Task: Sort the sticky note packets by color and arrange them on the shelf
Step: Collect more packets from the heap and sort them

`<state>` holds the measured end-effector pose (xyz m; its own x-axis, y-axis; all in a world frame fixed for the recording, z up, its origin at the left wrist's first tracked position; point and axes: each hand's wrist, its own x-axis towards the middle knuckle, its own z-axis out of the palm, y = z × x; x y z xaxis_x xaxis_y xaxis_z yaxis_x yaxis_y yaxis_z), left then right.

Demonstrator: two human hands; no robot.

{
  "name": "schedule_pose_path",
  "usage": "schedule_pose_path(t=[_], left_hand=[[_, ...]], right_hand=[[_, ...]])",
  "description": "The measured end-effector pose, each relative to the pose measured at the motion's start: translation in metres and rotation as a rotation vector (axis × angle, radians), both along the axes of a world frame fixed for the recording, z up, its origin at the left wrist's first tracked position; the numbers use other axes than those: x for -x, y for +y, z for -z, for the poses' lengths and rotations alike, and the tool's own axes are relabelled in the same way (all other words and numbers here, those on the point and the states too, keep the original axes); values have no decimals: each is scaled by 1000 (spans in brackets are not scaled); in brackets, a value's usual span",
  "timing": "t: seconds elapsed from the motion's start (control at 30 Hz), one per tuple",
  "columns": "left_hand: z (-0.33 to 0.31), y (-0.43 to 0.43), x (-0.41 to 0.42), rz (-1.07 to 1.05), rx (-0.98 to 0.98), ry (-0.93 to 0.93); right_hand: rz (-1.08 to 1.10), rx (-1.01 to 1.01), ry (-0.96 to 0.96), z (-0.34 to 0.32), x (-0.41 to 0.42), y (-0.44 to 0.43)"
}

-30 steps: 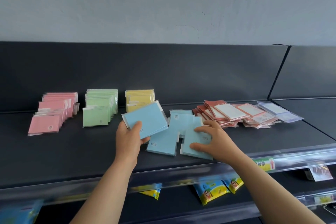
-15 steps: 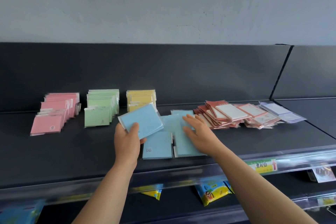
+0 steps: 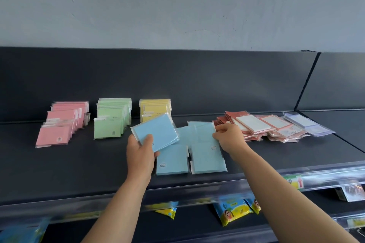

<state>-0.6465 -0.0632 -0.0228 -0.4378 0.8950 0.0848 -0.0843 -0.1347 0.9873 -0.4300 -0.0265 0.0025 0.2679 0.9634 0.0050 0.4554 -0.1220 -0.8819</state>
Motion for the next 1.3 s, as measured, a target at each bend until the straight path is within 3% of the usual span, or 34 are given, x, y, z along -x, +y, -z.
schedule_pose_path(t=[0.13, 0.33, 0.5, 0.63, 0.8, 1.07, 1.2, 1.3], left_hand=[[0, -1, -1, 10, -5, -9], [1, 0, -1, 30, 3, 9], [-3, 4, 4, 40, -10, -19], [-16, 10, 9, 83, -45, -84], [-33, 17, 2, 237, -37, 18], [-37, 21, -25, 376, -58, 227], [-33, 22, -33, 359, -46, 219], [-28, 25, -31, 287, -26, 88]], right_hand=[[-13, -82, 45, 0, -2, 8], [-84, -27, 53, 2, -3, 20], [108, -281, 110, -14, -14, 20], [28, -416, 311, -34, -17, 13], [-182, -322, 306, -41, -14, 16], [-286, -312, 308, -29, 12, 17], [-293, -337, 312, -25, 19, 14], [-215, -338, 241, -19, 13, 13]])
